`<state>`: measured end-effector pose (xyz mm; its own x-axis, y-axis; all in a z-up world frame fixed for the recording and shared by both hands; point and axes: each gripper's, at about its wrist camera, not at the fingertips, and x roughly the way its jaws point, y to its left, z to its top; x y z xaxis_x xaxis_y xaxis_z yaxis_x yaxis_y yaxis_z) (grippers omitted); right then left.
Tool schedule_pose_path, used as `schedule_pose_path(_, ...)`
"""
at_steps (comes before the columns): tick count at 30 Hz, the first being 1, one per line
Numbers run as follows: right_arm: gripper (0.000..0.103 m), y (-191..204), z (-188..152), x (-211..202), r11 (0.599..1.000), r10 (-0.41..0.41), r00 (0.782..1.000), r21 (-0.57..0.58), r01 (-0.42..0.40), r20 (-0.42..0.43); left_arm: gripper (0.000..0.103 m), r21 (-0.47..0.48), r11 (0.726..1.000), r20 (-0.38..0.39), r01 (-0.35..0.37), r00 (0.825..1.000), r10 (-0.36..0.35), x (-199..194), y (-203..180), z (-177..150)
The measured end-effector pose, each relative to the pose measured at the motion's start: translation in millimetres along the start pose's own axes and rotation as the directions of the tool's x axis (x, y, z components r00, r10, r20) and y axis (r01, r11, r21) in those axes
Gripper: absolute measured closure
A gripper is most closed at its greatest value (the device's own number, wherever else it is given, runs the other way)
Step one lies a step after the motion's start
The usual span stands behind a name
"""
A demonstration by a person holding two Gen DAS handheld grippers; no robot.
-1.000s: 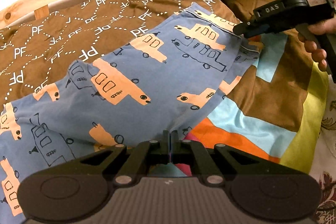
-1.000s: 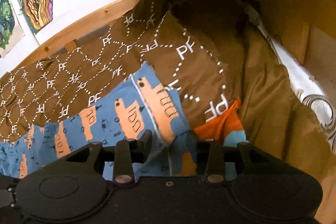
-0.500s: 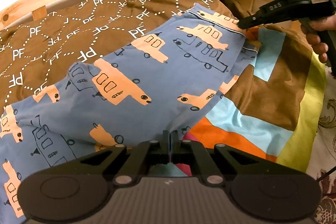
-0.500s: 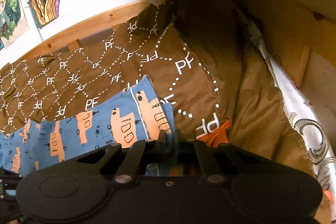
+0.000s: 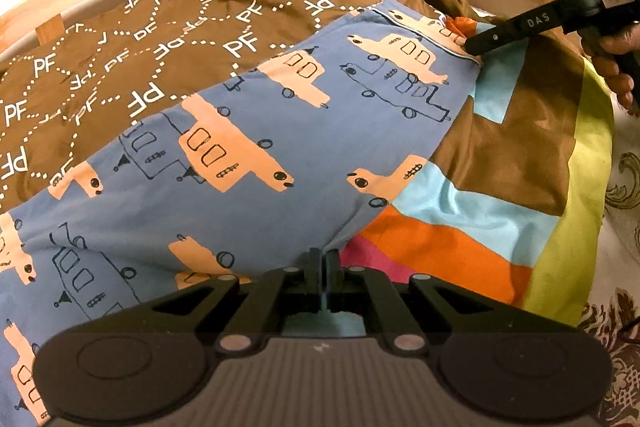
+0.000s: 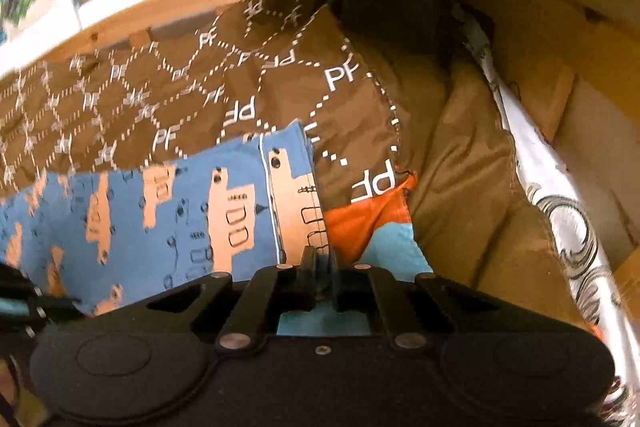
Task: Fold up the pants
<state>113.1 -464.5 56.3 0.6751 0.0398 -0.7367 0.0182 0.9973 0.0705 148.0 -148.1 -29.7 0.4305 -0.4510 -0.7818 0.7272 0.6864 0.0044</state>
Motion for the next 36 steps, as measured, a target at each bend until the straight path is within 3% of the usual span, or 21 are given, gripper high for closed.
schedule_pose_path(4,0.083,11,0,-9,0.994,-0.038,0.998,-0.105,0.042,0.044,0.082,-0.034,0.999,-0.011,0.035,0.999,-0.036,-6,11,3)
schedule_pose_path(7,0.082,27,1,-15,0.971,-0.036,0.993,-0.230,0.060,0.109,0.057,-0.027,0.999,-0.024,0.026,0.999,-0.027,-19,19,6)
schedule_pose_path(8,0.079,32,2,-15,0.965,-0.023,0.992,-0.255,0.054,0.123,0.053,-0.031,0.999,-0.022,0.009,1.000,-0.009,-26,23,8)
schedule_pose_path(12,0.068,45,4,-2,0.955,0.039,0.995,-0.296,-0.010,0.092,0.049,-0.088,0.989,-0.086,-0.119,0.990,0.111,-48,53,14)
schedule_pose_path(15,0.062,47,0,19,0.946,0.001,1.000,-0.325,0.008,0.029,0.047,-0.146,0.944,-0.193,-0.296,0.944,0.267,-58,91,15)
schedule_pose_path(17,0.061,41,-1,25,0.951,-0.010,1.000,-0.309,0.016,0.024,0.046,-0.213,0.911,-0.235,-0.353,0.924,0.303,-66,121,16)
schedule_pose_path(19,0.050,45,2,21,0.945,-0.040,0.998,-0.321,0.054,0.048,0.042,-0.255,0.890,-0.206,-0.379,0.920,0.332,-79,147,15)
schedule_pose_path(20,0.037,49,2,18,0.940,-0.048,0.996,-0.334,0.069,0.072,0.036,-0.258,0.886,-0.182,-0.385,0.920,0.346,-83,155,17)
schedule_pose_path(22,0.029,60,6,12,0.925,0.003,0.994,-0.377,0.038,0.110,0.030,-0.239,0.898,-0.102,-0.369,0.930,0.354,-85,172,19)
schedule_pose_path(25,0.026,88,14,15,0.886,0.076,0.989,-0.464,-0.009,0.125,0.031,-0.192,0.930,-0.027,-0.313,0.949,0.314,-76,190,21)
schedule_pose_path(29,0.020,129,27,29,0.844,0.216,0.974,-0.515,-0.150,0.070,0.031,-0.283,0.945,-0.064,-0.166,0.986,0.154,-57,219,26)
schedule_pose_path(32,0.014,158,37,44,0.794,0.314,0.949,-0.555,-0.249,0.023,0.031,-0.287,0.947,-0.069,-0.141,0.990,0.127,-49,231,25)
schedule_pose_path(36,0.014,193,56,65,0.750,0.357,0.934,-0.594,-0.292,-0.008,0.031,-0.320,0.937,-0.059,-0.140,0.990,0.128,-42,245,22)
